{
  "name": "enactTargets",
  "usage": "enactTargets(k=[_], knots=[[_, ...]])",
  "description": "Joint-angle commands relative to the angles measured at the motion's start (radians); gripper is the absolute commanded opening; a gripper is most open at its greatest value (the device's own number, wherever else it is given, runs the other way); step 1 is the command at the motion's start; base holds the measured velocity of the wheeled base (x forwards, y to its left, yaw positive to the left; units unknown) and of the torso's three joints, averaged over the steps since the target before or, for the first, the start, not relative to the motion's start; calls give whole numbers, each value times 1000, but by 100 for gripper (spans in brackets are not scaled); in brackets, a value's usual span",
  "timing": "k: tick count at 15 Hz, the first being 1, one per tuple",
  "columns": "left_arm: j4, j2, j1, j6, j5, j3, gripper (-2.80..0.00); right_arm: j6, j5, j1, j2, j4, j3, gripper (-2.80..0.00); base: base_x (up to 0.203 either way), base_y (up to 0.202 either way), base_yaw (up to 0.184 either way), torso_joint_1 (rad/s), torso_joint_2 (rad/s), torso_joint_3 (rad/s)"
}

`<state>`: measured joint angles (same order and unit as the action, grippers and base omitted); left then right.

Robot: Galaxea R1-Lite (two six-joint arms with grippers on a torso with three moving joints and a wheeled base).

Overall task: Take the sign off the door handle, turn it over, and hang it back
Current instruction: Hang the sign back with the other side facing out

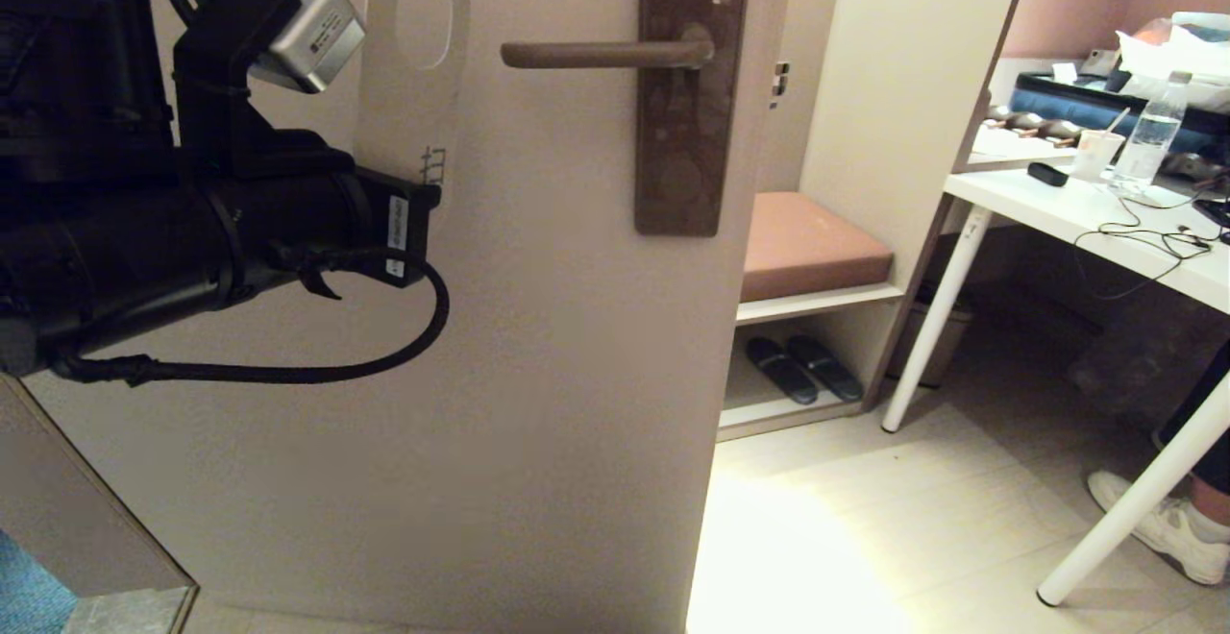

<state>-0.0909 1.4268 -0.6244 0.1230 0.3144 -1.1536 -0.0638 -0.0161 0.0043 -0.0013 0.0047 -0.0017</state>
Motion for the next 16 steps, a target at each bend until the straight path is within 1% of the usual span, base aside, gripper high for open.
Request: enactTargets(k=[1, 6, 16], knots=[[-1, 9, -15, 0, 2, -7, -280, -1, -1, 0, 1, 0, 0, -280, 0, 0, 0, 0, 0, 0], [-1, 11, -32, -5, -3, -14, -280, -1, -1, 0, 1, 1, 0, -280, 0, 0, 0, 0, 0, 0], [-4, 40, -31, -8, 0, -23, -280, -1, -1, 0, 1, 0, 0, -280, 0, 0, 0, 0, 0, 0]])
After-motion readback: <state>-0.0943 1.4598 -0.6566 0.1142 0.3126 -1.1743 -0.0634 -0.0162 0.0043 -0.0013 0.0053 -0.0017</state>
